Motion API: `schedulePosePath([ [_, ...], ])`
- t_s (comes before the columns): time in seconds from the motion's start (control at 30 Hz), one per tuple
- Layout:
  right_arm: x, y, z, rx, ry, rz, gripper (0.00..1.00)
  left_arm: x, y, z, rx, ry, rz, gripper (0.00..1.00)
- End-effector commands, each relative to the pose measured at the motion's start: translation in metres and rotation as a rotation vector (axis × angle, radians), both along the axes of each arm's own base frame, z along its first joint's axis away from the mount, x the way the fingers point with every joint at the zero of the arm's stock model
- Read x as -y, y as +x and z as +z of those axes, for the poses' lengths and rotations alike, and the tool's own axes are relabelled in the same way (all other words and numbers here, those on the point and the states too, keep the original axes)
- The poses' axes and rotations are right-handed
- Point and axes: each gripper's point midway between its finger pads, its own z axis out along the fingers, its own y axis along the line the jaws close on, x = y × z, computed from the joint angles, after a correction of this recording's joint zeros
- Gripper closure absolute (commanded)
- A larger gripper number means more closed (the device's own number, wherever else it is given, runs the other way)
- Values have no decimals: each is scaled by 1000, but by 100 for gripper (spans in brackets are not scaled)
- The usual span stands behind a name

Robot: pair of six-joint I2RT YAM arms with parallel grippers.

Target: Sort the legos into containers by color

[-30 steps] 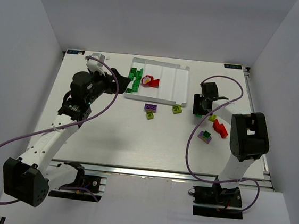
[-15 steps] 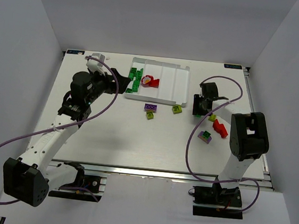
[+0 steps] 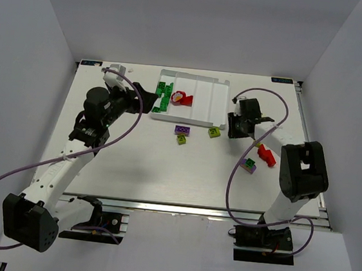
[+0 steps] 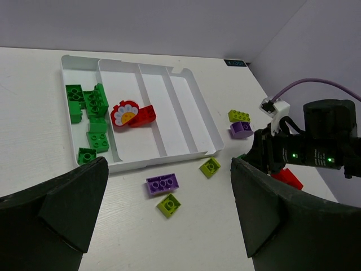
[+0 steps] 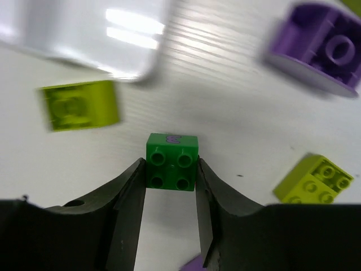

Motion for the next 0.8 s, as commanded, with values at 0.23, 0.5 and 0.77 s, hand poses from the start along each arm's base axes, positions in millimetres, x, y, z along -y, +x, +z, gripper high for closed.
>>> schedulePosePath([
  [0.23,-160,-4,134,192,335,827,100,-11,-19,32,108,-34,31,2],
  [0.5,-250,50,147,248,358,969,100,-31,-25,39,163,-10,122,2],
  [0.77,-299,81,144,405,434,928,100,-35,-26,39,173,1,135,2],
])
